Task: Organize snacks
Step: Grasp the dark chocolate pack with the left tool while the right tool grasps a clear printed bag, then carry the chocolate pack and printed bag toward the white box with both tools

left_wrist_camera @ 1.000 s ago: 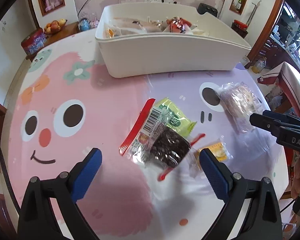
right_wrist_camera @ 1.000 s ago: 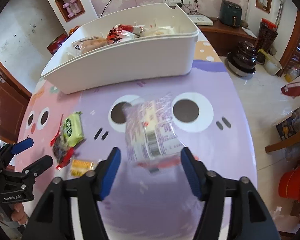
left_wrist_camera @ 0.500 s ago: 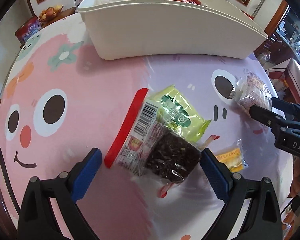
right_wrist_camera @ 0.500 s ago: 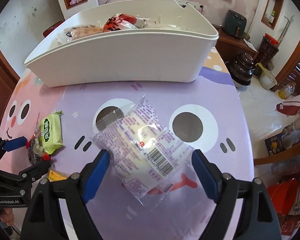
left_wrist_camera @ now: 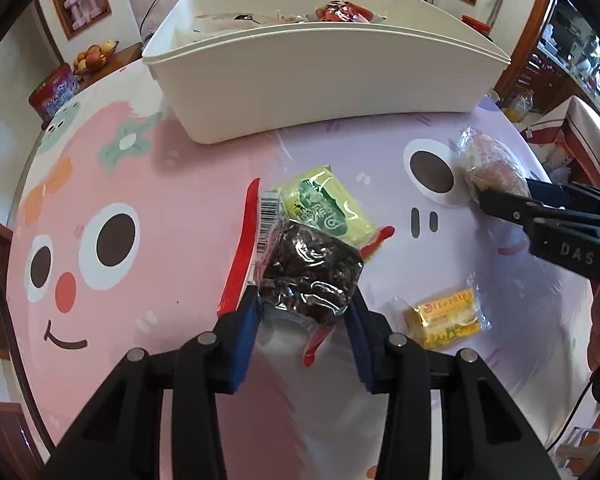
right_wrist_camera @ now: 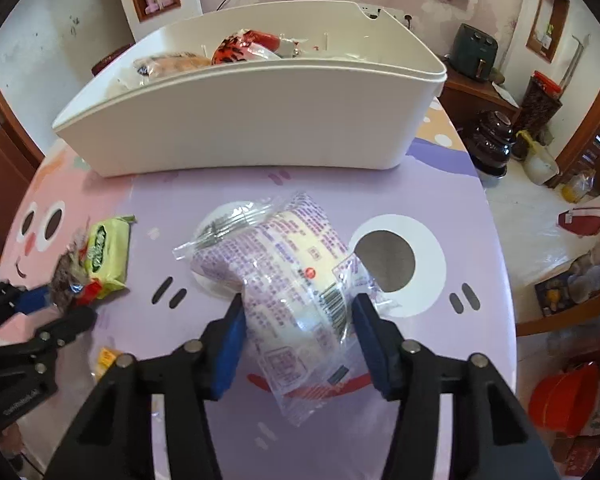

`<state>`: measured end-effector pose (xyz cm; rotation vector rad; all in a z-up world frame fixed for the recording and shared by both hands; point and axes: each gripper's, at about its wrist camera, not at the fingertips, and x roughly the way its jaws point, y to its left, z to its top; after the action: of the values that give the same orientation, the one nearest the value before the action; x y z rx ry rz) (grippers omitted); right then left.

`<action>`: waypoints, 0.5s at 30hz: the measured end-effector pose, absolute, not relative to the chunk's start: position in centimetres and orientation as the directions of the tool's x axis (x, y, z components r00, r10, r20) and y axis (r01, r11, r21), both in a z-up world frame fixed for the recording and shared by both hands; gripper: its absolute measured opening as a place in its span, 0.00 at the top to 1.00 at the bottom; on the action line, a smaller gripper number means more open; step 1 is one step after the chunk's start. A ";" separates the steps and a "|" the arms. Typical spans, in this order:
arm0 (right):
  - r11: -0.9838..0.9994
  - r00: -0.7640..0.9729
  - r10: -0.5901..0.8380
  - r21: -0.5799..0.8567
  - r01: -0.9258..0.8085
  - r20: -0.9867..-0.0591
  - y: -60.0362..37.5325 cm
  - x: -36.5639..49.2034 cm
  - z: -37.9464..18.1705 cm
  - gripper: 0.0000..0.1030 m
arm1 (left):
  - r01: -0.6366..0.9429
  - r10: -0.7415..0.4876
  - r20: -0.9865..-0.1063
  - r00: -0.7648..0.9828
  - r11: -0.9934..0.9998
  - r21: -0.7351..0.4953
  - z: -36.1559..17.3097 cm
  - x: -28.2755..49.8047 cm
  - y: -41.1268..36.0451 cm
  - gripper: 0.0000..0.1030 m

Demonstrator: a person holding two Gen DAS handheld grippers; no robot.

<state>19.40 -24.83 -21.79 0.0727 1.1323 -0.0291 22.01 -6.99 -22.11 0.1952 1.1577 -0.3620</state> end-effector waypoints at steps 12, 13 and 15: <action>0.977 0.458 0.165 0.209 0.047 -0.874 -25.1 17.0 -19.1 0.60 | 0.355 -0.247 -0.883 0.399 0.930 -0.099 -18.5 20.1 -4.8 0.62; 0.975 0.462 0.174 0.216 0.040 -0.870 -24.9 16.9 -18.8 0.60 | 0.356 -0.253 -0.878 0.407 0.929 -0.102 -17.9 19.8 -4.7 0.61; 0.973 0.476 0.189 0.229 0.026 -0.859 -24.6 16.3 -17.7 0.60 | 0.354 -0.259 -0.870 0.420 0.929 -0.105 -16.8 19.3 -4.8 0.61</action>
<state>16.31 -24.57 -17.75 0.2224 1.0726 0.1007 19.33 -4.84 -16.84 0.0996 1.0713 -0.3847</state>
